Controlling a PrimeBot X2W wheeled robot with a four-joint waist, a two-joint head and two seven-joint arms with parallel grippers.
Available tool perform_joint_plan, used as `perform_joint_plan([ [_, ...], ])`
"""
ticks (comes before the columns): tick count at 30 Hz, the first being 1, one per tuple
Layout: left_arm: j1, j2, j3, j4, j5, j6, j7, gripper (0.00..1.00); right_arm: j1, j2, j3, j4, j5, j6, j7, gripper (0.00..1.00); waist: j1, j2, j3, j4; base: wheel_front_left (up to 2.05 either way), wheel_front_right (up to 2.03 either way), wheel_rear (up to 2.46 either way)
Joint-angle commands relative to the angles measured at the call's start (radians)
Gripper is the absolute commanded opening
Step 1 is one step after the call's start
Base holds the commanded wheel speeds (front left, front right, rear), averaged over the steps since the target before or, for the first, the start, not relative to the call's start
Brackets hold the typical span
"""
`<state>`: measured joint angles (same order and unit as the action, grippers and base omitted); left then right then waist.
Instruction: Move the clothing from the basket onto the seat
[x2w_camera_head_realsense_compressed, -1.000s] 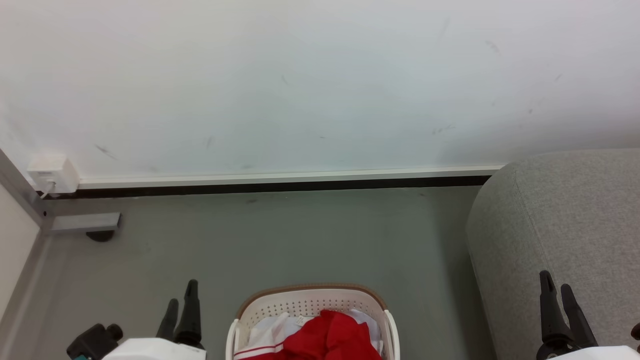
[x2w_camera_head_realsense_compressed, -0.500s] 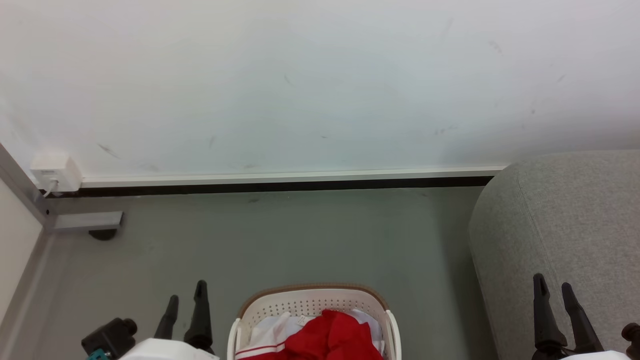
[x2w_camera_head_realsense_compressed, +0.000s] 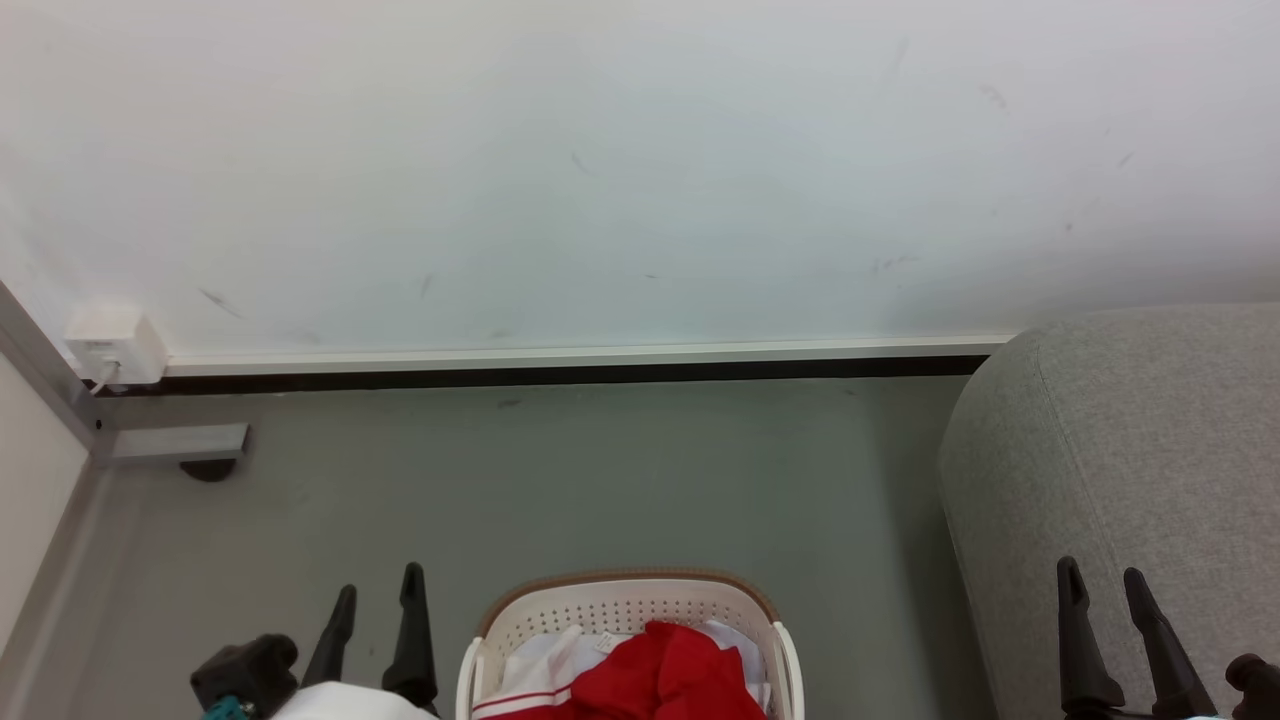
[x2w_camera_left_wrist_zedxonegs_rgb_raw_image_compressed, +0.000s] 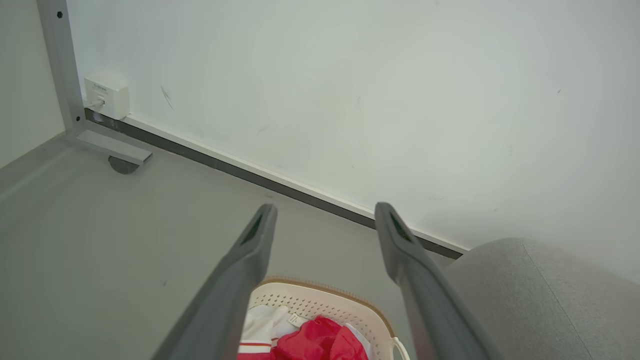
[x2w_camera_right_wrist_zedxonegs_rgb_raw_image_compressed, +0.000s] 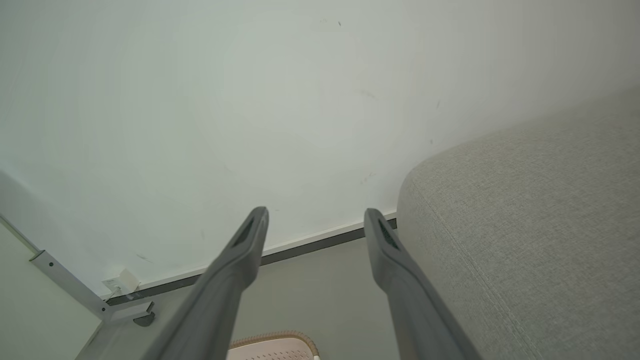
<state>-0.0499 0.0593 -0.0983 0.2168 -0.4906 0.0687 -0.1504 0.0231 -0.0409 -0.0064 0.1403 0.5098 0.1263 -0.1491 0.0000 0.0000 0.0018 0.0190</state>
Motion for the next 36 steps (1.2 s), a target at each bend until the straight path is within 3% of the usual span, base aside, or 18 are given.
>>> perform_joint_plan([
  [1,0.005,0.011,-0.004,-0.011,0.044,0.004,-0.011,1.0,0.005,-0.01,0.0,-0.014,-0.034,0.005,-0.012,1.0,0.0,0.0,-0.001,0.0,0.0,0.0,0.0],
  [19,0.011,0.02,-0.038,-0.006,0.222,0.037,-0.053,1.0,0.026,-0.011,-0.001,-0.023,-0.207,0.006,-0.054,1.0,0.0,0.0,-0.002,0.006,0.0,0.0,0.0],
  [36,0.024,0.027,-0.06,-0.005,0.355,0.062,-0.086,1.0,0.046,-0.012,0.009,-0.026,-0.271,0.006,-0.086,1.0,0.0,0.0,-0.003,0.014,0.0,0.0,0.0],
])
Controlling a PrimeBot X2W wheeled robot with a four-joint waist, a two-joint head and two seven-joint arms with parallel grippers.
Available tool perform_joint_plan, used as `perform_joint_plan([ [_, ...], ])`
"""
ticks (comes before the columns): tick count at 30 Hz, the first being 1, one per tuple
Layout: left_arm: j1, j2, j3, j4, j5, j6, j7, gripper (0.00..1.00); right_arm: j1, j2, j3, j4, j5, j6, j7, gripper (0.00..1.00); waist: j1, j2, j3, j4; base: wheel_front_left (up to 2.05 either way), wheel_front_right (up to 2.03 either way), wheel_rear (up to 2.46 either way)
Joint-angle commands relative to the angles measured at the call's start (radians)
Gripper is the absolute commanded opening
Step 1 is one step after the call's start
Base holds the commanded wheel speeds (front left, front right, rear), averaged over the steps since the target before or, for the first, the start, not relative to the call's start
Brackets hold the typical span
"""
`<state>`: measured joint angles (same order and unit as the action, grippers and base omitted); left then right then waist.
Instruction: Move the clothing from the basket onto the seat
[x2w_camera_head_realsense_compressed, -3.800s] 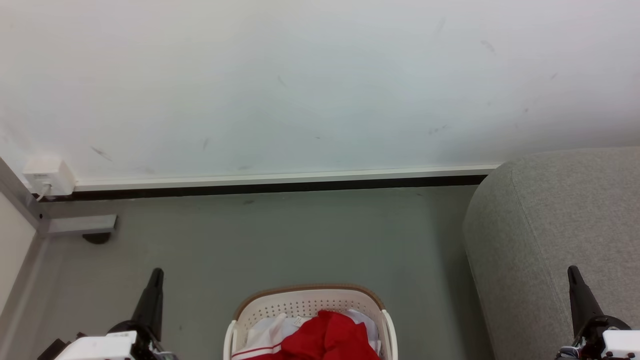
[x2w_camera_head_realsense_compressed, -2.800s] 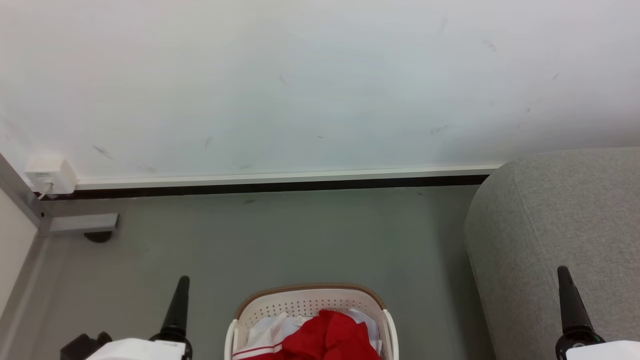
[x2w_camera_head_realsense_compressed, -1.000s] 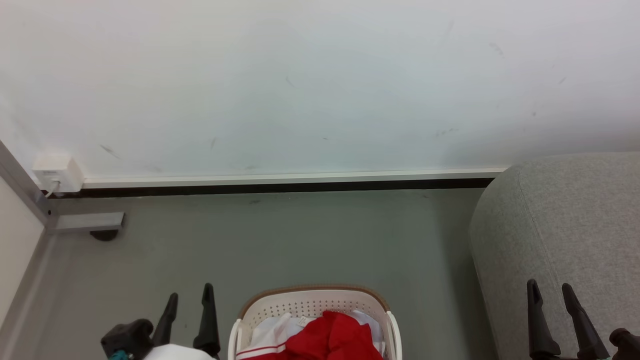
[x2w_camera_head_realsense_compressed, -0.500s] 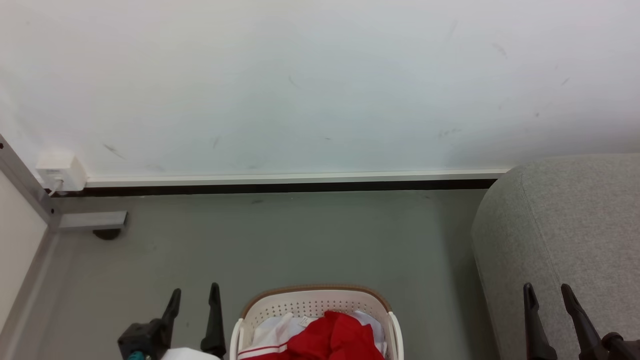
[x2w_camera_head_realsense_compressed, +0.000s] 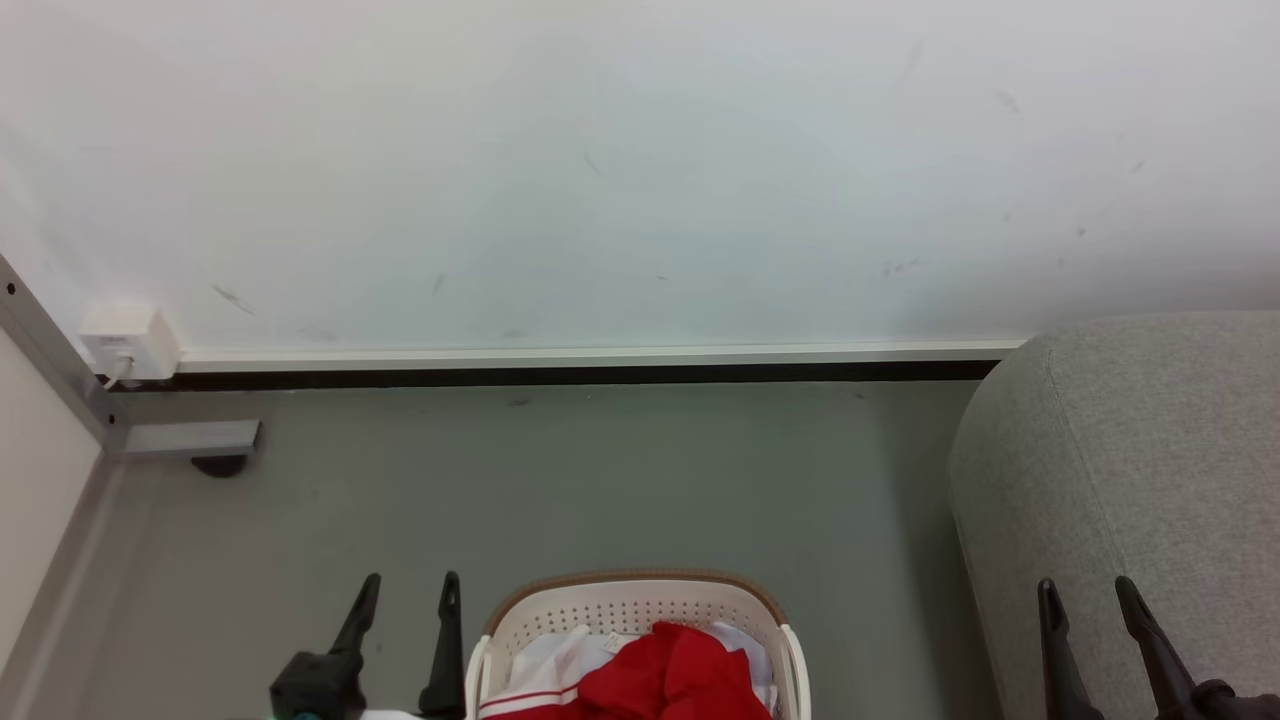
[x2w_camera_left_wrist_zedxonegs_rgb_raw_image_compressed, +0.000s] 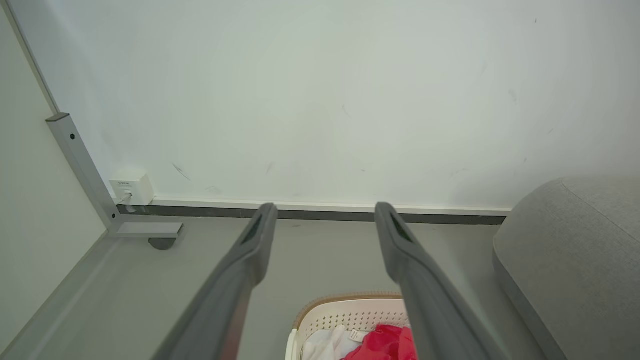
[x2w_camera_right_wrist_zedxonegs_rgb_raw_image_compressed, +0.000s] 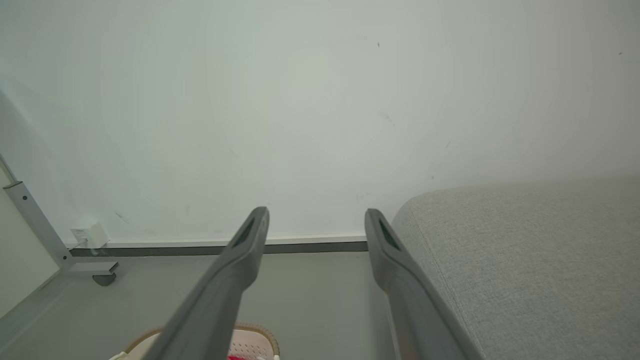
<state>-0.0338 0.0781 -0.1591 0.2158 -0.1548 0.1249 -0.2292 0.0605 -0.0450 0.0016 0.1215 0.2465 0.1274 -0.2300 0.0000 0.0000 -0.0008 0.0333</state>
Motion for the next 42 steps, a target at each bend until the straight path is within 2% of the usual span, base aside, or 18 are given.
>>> perform_joint_plan([
  [1,0.009,0.009,0.0,-0.003,0.023,0.007,-0.009,1.0,0.009,-0.008,0.002,-0.006,-0.014,0.005,-0.008,1.0,0.0,0.0,0.0,0.0,0.0,0.0,0.0],
  [18,0.021,0.001,-0.007,0.003,0.138,0.024,-0.037,1.0,0.025,-0.008,0.011,0.037,-0.017,0.006,-0.036,1.0,0.0,0.0,-0.002,0.014,0.0,0.0,0.0],
  [35,0.022,-0.006,0.008,-0.005,0.136,0.012,-0.036,1.0,0.009,-0.008,0.015,0.067,0.028,0.006,-0.035,1.0,0.0,0.0,0.01,0.011,0.0,0.0,0.0],
  [42,-0.02,-0.001,0.001,-0.008,0.142,-0.002,-0.036,1.0,-0.031,-0.008,0.025,0.045,0.012,0.006,-0.035,1.0,0.0,0.0,0.071,-0.008,0.0,0.0,0.0],
])
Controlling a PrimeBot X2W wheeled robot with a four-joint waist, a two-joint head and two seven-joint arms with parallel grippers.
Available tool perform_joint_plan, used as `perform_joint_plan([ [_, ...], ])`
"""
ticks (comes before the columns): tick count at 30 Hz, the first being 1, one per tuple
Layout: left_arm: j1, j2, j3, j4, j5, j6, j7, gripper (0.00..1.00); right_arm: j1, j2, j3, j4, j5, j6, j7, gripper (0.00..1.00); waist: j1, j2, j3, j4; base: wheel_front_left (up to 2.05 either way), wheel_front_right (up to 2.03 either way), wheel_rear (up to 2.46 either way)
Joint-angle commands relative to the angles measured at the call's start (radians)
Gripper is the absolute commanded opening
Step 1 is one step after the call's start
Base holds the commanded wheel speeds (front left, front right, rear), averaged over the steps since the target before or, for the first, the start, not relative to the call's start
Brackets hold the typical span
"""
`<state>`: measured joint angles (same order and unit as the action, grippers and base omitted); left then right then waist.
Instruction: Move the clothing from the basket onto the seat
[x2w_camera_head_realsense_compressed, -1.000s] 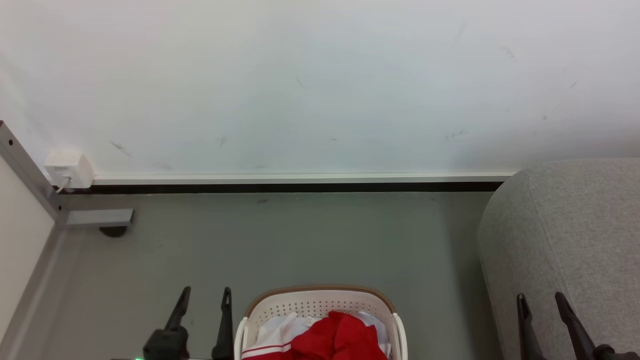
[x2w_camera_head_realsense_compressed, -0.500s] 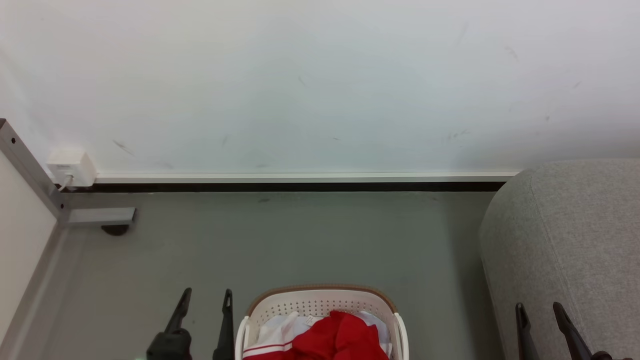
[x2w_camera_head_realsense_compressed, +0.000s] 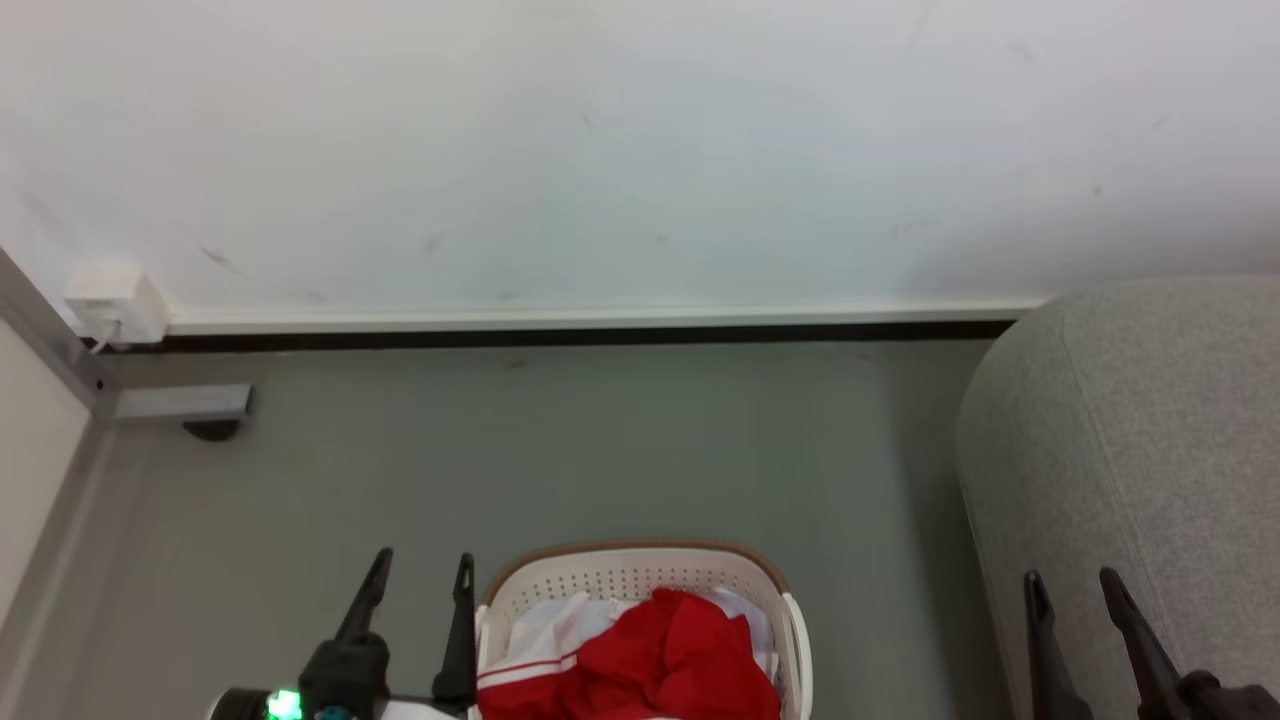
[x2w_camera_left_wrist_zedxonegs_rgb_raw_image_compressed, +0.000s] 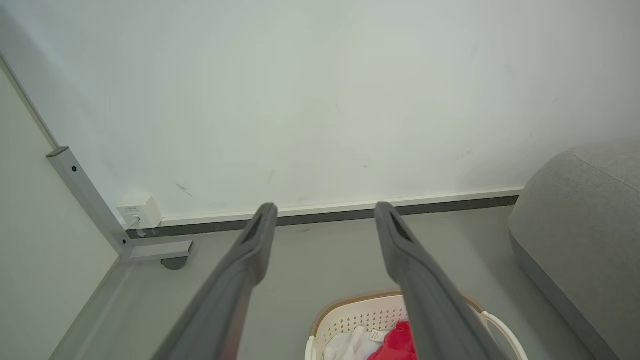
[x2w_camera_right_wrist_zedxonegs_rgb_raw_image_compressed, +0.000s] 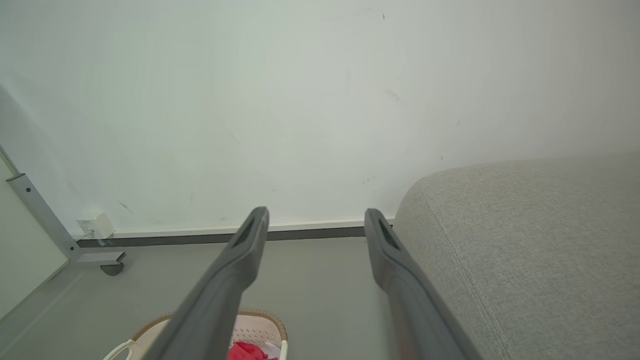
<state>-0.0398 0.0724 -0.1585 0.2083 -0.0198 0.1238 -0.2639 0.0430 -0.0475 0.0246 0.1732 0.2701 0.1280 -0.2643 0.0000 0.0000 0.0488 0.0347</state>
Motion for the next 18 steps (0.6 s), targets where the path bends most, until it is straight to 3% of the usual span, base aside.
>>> perform_joint_plan([
  [1,-0.024,0.007,-0.003,0.003,0.01,-0.008,-0.001,1.0,-0.022,-0.005,0.005,-0.012,-0.014,0.005,0.0,1.0,0.0,0.0,0.035,-0.013,0.0,0.0,0.0],
  [8,-0.138,0.024,-0.074,0.084,0.053,-0.064,-0.001,1.0,-0.076,-0.005,0.024,-0.053,-0.03,0.005,0.0,1.0,0.0,0.0,0.135,-0.038,0.0,0.0,0.0],
  [18,-0.382,0.026,-0.232,0.388,0.145,-0.146,-0.001,1.0,-0.165,-0.005,0.057,-0.09,-0.034,0.005,0.0,1.0,0.0,0.0,0.275,-0.079,0.0,0.0,0.0],
])
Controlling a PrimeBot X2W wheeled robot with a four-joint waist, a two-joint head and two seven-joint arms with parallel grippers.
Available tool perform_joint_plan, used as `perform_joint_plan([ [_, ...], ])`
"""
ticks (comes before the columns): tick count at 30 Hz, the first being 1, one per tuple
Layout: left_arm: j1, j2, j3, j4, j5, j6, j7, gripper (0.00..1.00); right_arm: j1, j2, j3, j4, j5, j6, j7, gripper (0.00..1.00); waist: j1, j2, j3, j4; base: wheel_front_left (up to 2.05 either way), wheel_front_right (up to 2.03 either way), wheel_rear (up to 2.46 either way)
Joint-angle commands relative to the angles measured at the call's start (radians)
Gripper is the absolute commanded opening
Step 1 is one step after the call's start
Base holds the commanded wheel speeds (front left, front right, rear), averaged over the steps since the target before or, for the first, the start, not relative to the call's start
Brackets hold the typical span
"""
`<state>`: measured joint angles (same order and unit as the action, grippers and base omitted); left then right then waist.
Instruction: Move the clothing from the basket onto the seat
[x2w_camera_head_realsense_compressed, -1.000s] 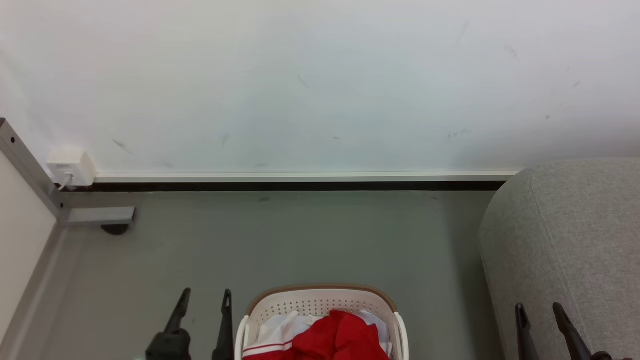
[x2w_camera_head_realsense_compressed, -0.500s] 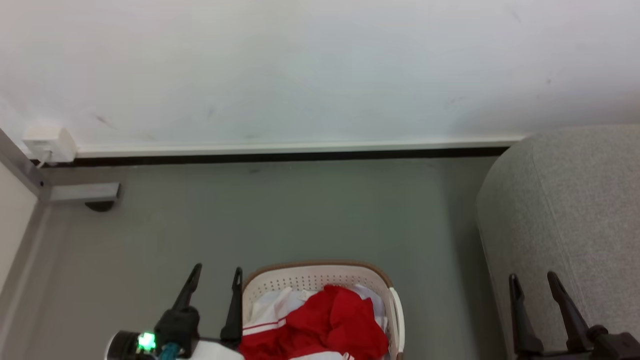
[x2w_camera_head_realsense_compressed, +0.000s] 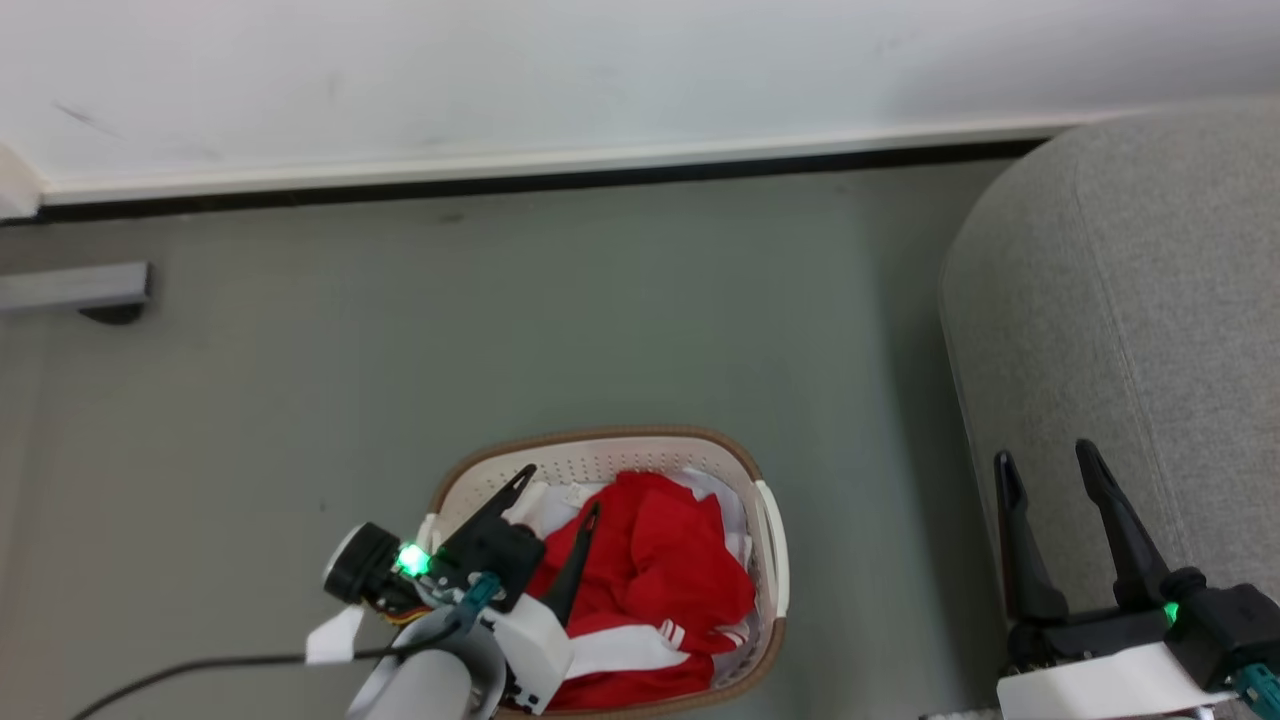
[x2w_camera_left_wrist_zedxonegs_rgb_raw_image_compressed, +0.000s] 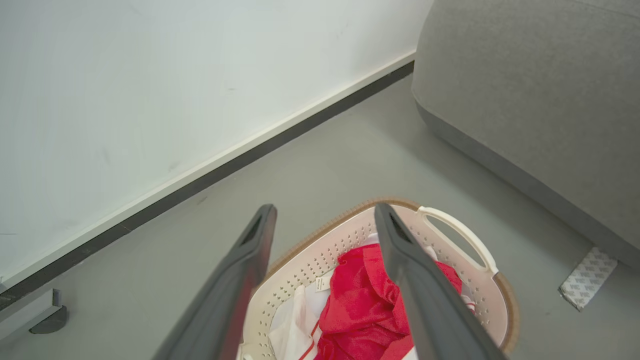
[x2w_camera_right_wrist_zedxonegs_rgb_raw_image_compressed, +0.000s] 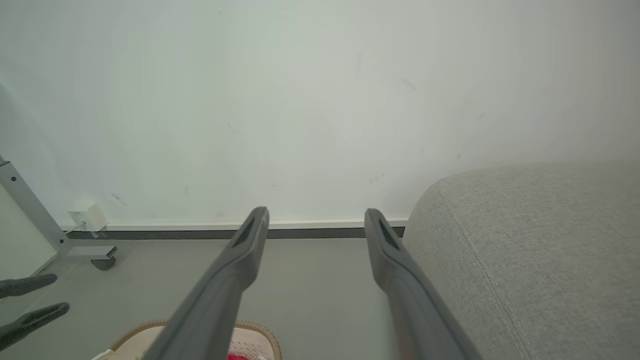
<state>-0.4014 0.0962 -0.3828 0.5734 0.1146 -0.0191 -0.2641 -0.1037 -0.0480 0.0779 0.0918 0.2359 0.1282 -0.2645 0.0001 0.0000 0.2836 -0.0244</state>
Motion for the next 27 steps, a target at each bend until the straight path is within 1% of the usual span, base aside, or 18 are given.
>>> perform_joint_plan([
  [1,-0.043,-0.001,-0.02,0.06,0.02,-0.009,-0.001,1.0,-0.029,-0.004,0.009,-0.012,0.003,0.005,0.0,1.0,-0.0001,0.0,0.053,-0.025,0.0,0.0,0.0],
  [3,-0.087,-0.004,-0.049,0.143,0.042,-0.024,0.015,1.0,-0.052,-0.004,0.016,-0.022,0.01,0.005,0.0,1.0,-0.0001,0.0,0.084,-0.038,0.0,0.0,0.0],
  [7,-0.167,-0.009,-0.111,0.301,0.086,-0.053,0.088,1.0,-0.089,-0.004,0.027,-0.048,0.023,0.004,0.0,1.0,-0.0001,0.0,0.141,-0.063,0.0,0.0,0.0],
  [14,-0.263,-0.011,-0.207,0.479,0.148,-0.086,0.159,1.0,-0.141,-0.004,0.045,-0.108,0.054,0.004,0.0,1.0,-0.0001,0.0,0.245,-0.114,0.0,0.0,0.0],
  [21,-0.321,0.012,-0.257,0.59,0.165,-0.102,0.207,1.0,-0.169,-0.004,0.045,-0.149,0.088,0.004,0.0,1.0,-0.0001,0.0,0.321,-0.157,0.0,0.0,0.0],
  [27,-0.363,0.033,-0.269,0.632,0.163,-0.097,0.22,1.0,-0.181,-0.003,0.047,-0.163,0.104,0.004,0.0,1.0,-0.0001,0.0,0.376,-0.181,0.0,0.0,0.0],
])
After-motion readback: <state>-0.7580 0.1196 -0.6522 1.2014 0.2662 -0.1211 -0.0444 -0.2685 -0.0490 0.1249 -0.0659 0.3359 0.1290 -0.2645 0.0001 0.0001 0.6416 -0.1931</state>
